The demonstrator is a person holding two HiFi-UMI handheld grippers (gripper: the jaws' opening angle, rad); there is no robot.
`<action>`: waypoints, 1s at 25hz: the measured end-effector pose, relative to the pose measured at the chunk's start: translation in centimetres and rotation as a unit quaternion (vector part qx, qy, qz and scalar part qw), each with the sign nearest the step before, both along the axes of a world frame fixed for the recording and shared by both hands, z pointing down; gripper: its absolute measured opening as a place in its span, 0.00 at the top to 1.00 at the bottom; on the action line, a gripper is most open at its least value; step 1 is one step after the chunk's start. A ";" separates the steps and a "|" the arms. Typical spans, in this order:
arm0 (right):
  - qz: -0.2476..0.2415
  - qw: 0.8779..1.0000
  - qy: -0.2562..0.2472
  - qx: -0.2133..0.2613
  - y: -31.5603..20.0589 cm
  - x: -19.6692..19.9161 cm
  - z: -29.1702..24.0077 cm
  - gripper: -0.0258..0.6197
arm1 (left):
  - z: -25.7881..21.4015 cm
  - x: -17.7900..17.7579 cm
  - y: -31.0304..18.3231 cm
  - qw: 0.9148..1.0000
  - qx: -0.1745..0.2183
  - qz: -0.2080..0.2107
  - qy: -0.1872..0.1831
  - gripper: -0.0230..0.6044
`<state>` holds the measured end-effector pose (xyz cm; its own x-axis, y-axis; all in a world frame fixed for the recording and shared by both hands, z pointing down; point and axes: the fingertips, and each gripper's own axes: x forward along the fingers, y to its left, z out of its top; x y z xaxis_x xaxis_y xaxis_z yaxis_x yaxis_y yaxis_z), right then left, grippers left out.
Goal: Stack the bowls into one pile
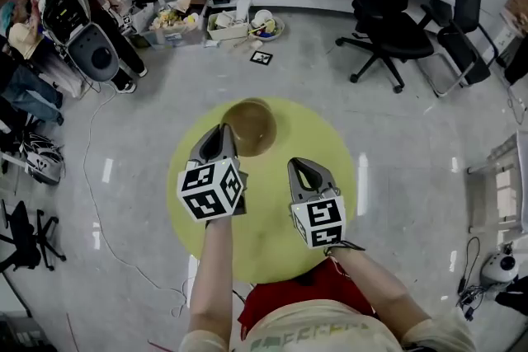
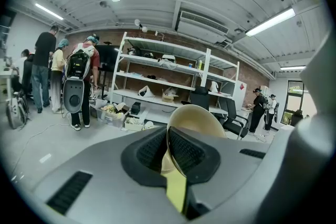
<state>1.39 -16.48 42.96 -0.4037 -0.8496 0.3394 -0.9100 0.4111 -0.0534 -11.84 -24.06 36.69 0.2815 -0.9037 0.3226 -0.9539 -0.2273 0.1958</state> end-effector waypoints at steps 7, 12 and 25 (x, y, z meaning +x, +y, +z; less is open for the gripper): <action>-0.002 1.000 0.001 -0.013 -3.7 0.3 1.8 0.90 | 2.6 0.1 -4.0 1.000 -0.017 -0.002 -0.007 0.91; -0.003 1.000 0.000 -0.026 -6.4 0.3 3.1 0.90 | 4.6 0.0 -6.9 0.999 -0.031 -0.006 -0.007 0.91; -0.033 0.997 0.015 -0.061 -11.5 -1.2 7.7 0.90 | 9.6 0.1 -11.4 0.998 -0.064 -0.024 -0.003 0.91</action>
